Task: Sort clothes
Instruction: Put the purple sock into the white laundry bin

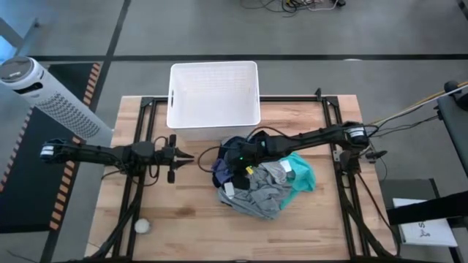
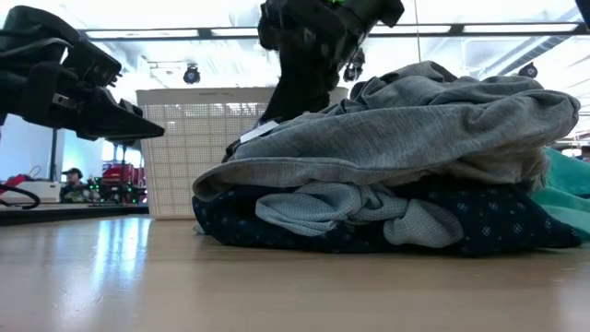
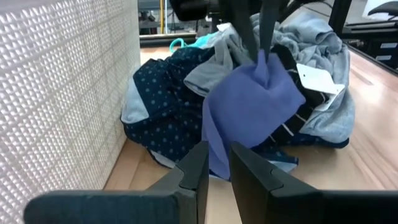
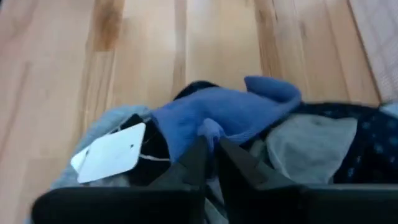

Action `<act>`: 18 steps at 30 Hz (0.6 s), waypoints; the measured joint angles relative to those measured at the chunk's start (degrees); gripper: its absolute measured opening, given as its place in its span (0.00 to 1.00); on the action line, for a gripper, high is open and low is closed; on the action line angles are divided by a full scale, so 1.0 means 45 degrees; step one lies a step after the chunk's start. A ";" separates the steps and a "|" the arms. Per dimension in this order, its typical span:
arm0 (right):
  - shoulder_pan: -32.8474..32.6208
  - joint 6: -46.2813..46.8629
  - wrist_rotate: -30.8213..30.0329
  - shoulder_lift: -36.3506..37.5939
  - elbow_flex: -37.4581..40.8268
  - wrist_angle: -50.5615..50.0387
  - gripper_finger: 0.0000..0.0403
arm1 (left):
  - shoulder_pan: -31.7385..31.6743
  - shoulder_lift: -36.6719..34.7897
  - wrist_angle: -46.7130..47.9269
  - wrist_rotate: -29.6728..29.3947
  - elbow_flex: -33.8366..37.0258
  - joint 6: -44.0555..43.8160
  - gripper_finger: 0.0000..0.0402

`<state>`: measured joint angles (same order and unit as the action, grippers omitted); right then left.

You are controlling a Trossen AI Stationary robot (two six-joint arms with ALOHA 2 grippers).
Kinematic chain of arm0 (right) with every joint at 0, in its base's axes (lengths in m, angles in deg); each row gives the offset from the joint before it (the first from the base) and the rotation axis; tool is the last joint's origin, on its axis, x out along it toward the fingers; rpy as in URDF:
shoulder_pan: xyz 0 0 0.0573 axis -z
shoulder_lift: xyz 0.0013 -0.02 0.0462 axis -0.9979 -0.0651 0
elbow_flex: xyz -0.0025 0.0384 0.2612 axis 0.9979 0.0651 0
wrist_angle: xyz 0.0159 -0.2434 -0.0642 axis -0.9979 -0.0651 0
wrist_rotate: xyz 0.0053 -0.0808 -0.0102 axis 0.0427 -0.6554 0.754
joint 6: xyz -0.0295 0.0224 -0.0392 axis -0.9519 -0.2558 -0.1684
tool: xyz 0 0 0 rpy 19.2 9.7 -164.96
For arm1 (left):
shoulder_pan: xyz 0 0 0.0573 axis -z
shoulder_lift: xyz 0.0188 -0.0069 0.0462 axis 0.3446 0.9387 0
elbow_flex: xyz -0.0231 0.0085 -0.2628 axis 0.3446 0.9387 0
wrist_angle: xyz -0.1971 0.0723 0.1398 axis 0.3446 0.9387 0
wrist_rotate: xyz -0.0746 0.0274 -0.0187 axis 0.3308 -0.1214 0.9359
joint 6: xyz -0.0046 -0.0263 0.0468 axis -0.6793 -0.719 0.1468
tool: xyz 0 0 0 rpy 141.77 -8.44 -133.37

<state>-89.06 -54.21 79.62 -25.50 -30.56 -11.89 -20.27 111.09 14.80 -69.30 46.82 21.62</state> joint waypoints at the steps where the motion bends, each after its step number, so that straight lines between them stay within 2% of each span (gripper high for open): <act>1: -0.0013 -0.0056 0.0002 0.0075 -0.0125 -0.0049 0.03 | 0.0004 0.0028 0.0007 0.0000 0.0000 0.0000 0.12; 7: -0.0049 -0.1101 -0.0912 0.0889 -0.0898 -0.0440 0.00 | 0.0000 0.0117 -0.0236 0.0000 0.0000 -0.0005 0.12; 18: 0.0415 -0.3959 -0.3952 0.2190 -0.3010 -0.0035 0.00 | 0.0004 0.0122 -0.0477 0.0000 0.0000 -0.0191 0.12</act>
<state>-87.19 -72.03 61.84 -15.64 -44.10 -12.05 -20.26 111.64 12.65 -69.30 46.82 20.76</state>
